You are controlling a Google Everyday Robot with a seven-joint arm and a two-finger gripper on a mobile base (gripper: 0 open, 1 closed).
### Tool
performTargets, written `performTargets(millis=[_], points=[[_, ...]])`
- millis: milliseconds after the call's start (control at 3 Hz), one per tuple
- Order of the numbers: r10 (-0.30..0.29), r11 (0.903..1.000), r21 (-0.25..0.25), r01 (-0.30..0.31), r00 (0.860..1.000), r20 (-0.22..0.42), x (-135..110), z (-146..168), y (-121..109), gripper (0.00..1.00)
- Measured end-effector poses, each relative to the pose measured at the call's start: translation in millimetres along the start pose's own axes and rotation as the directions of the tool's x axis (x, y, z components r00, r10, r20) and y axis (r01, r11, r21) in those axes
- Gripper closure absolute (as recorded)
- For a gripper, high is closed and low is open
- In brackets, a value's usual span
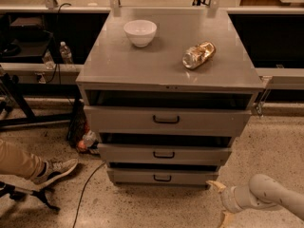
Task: Open bottom drawer
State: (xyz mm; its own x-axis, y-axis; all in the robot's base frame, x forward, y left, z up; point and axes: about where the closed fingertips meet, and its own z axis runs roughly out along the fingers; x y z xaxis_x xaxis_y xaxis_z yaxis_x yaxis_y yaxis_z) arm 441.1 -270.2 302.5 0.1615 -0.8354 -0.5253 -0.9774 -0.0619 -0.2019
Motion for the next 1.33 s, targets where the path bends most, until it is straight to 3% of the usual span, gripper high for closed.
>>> performTargets(millis=[333, 667, 1333], points=[[-0.011, 0.9994, 0.034, 0.012, 1.000, -0.028, 9, 31, -5, 0.00], [-0.038, 0.9916, 0.122, 0.044, 0.998, -0.050, 14, 73, -32, 0.00], [-0.085, 0.9768, 0.191, 0.098, 0.994, -0.072, 13, 121, -68, 0.00]])
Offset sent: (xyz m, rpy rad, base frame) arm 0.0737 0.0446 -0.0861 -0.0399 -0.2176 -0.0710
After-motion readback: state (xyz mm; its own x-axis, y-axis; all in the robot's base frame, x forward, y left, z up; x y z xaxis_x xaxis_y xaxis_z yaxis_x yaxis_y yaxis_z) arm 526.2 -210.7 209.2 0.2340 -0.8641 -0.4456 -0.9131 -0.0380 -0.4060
